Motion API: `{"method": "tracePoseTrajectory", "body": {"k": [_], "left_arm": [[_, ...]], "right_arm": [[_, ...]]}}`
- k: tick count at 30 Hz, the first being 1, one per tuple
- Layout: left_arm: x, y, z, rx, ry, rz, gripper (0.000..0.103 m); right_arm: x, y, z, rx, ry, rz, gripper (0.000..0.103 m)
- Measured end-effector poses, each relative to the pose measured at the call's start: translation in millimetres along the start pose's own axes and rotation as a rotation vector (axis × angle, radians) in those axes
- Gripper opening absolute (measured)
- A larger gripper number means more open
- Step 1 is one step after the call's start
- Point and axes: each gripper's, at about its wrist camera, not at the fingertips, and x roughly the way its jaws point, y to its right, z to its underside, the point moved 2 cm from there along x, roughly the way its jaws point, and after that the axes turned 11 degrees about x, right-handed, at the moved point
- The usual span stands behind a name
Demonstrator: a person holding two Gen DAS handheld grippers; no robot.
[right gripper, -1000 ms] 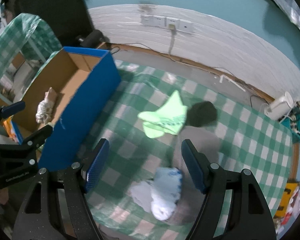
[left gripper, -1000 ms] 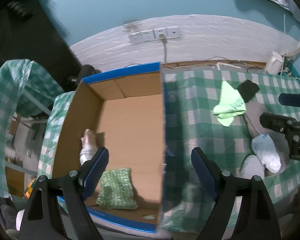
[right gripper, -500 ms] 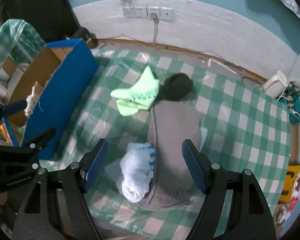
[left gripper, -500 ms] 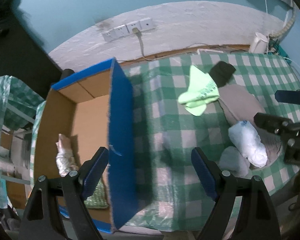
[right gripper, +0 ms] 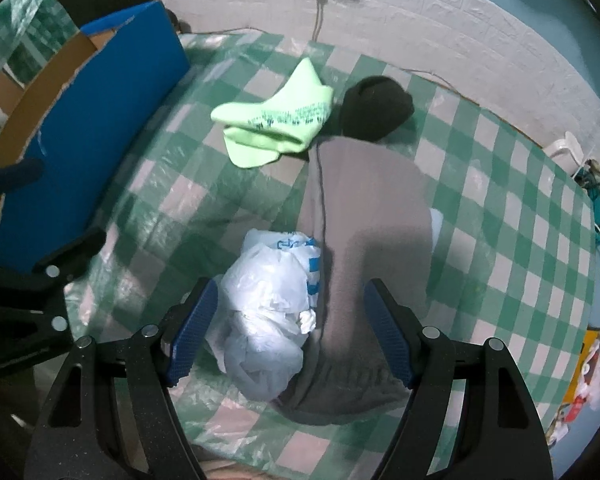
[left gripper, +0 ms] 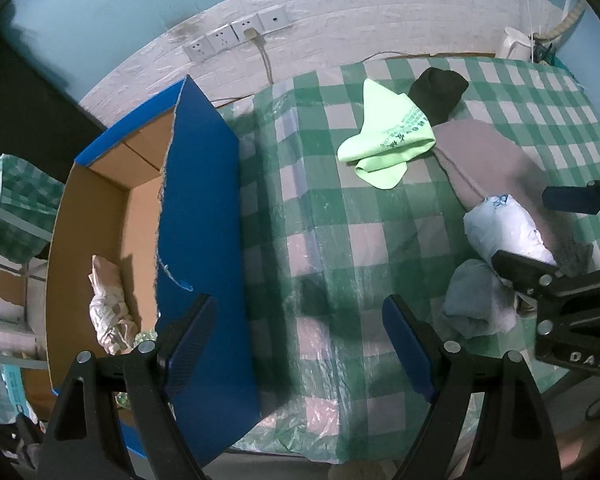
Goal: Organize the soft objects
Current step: 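Close the right tool on the white plastic-bag bundle, then grasp the grey cloth with the left tool while the right tool holds the white bundle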
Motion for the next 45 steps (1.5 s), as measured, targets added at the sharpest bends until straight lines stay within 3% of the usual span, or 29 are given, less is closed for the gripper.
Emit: {"method": "tracePoseTrajectory", "body": {"k": [4,5,7,13,26,32,40,45], "left_arm": [[3,1,-2,0.003,-0.004,0.006,0.086],[3,0,-2,0.002,-0.003,0.006,0.086],[4,0,-3,0.001,-0.004,0.010,0.086],[5,0,-8,-0.004,-0.006,0.025,0.086],[5,30,-25,0.038,0.011,0.109,0.086],[3,45,-31,0.057,0.014,0.138,0.086],[7,73,-34,0.091,-0.014,0.198,0.087],[11,93,-34,0.139,-0.036,0.197,0.087]], "right_arm": [[9,-2,2,-0.027,-0.009,0.018,0.074],[10,-2,2,-0.035,-0.014,0.024,0.071],[15,-2,3,-0.043,-0.033,0.015,0.053],[9,3,4,-0.035,-0.029,-0.020,0.042],[-23,39,-2,0.066,0.033,-0.059,0.042],[-26,57,15,0.093,0.027,-0.061,0.042],[-30,75,24,0.132,0.033,-0.077,0.042],[-28,81,27,0.136,0.033,-0.080,0.042]]}}
